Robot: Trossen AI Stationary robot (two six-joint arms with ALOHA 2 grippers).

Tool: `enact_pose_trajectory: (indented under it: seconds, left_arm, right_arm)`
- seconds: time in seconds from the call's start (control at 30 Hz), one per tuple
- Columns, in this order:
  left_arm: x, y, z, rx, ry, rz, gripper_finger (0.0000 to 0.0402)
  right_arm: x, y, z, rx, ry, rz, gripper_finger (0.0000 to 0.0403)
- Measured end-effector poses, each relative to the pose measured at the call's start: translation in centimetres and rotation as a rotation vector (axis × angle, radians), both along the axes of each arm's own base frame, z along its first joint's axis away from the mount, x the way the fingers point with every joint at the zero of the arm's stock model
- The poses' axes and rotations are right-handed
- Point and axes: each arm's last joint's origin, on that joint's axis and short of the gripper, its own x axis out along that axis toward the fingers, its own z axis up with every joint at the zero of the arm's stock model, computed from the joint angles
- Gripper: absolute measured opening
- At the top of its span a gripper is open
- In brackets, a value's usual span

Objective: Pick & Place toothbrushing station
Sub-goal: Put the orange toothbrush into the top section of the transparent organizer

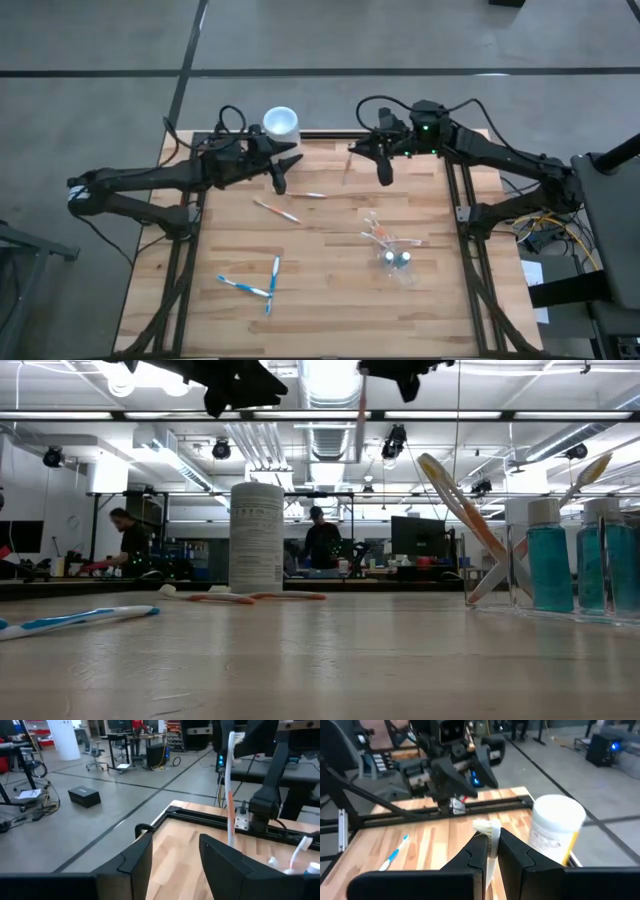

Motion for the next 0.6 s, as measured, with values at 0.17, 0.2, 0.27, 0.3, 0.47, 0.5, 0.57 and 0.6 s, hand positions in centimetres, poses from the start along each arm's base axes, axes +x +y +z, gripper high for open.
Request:
enact_pose_trajectory:
  seconds: [0.17,0.2,0.27,0.3,0.47,0.5,0.57,0.6]
  left_arm:
    - [0.2,0.0,-0.3,-0.014,0.013,0.002,0.0167]
    - [0.3,0.1,-0.4,-0.015,0.020,0.003,0.0167]
    - [0.4,0.1,-0.7,-0.020,0.035,0.003,0.0167]
    - [0.4,0.1,-0.8,-0.022,0.043,0.003,0.0167]
    - [0.4,0.1,-0.9,-0.025,0.054,0.004,0.0167]
    - [0.4,0.1,-0.9,-0.025,0.055,0.004,0.0167]
    - [0.4,0.1,-0.9,-0.018,0.059,0.003,0.0167]
    - [0.4,0.1,-0.9,-0.013,0.062,0.003,0.0167]
  right_arm:
    - [-2.2,1.0,0.8,0.043,0.035,-0.029,0.0024]
    - [-2.7,1.2,1.0,0.061,0.038,-0.033,0.0024]
    - [-3.6,1.7,1.3,0.103,0.051,-0.039,0.0024]
    - [-4.0,2.0,1.4,0.118,0.058,-0.047,0.0024]
    - [-5.8,3.5,1.4,0.145,0.118,-0.085,0.0024]
    - [-6.0,3.8,1.3,0.148,0.132,-0.089,0.0024]
    - [-6.2,4.4,0.8,0.161,0.158,-0.090,0.0024]
    - [-6.3,4.6,0.5,0.170,0.165,-0.083,0.0024]
